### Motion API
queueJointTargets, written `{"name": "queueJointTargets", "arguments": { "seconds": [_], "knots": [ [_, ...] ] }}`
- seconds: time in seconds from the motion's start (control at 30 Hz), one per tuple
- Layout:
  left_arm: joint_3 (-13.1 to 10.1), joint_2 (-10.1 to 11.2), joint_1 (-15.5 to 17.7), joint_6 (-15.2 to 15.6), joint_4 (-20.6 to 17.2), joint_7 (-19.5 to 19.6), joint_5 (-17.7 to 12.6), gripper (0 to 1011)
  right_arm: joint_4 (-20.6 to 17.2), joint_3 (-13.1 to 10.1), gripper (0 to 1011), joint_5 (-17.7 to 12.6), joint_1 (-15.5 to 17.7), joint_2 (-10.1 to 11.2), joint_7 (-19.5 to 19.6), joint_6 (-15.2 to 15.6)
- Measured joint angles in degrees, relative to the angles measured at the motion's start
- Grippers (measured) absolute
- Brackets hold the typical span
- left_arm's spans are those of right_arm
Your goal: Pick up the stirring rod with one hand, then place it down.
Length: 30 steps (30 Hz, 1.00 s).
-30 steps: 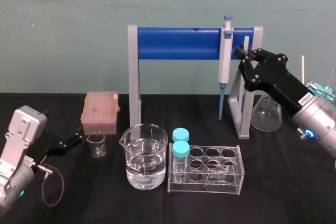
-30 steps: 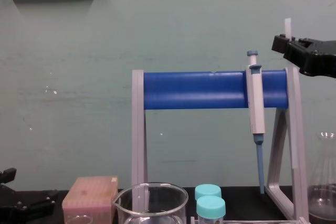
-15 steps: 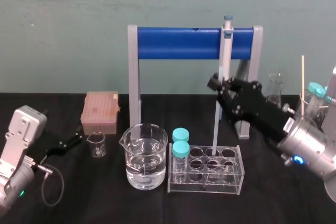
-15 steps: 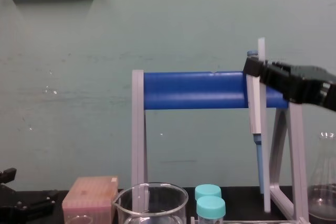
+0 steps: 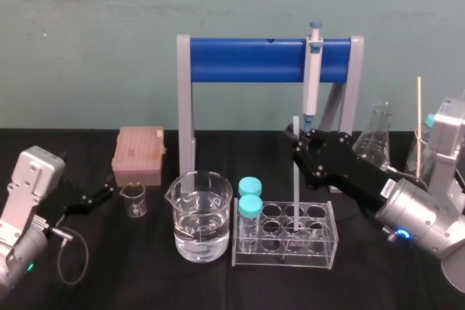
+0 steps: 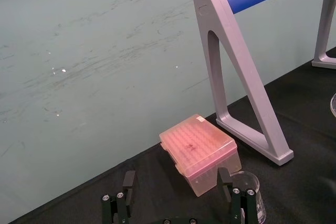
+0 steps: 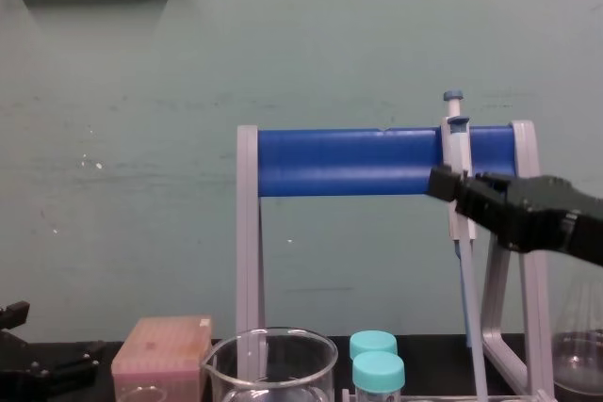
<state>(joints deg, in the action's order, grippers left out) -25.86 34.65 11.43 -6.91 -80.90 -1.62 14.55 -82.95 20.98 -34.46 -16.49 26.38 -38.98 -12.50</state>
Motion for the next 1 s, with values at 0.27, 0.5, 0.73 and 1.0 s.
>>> {"name": "queueJointTargets", "arguments": {
  "seconds": [0.27,0.5,0.73,1.0],
  "knots": [
    [0.00,0.00,0.00,0.00,0.00,0.00,0.00,1000,1.88,1.08,72,1.10,-0.77,-0.39,0.58,0.00],
    [0.00,0.00,0.00,0.00,0.00,0.00,0.00,1000,3.15,1.57,72,2.16,-0.75,-0.46,1.39,0.21],
    [0.00,0.00,0.00,0.00,0.00,0.00,0.00,1000,4.16,1.70,72,2.93,-0.52,-0.74,2.01,0.45],
    [0.00,0.00,0.00,0.00,0.00,0.00,0.00,1000,4.92,1.76,72,3.56,-0.22,-1.22,2.61,0.48]
  ]
}}
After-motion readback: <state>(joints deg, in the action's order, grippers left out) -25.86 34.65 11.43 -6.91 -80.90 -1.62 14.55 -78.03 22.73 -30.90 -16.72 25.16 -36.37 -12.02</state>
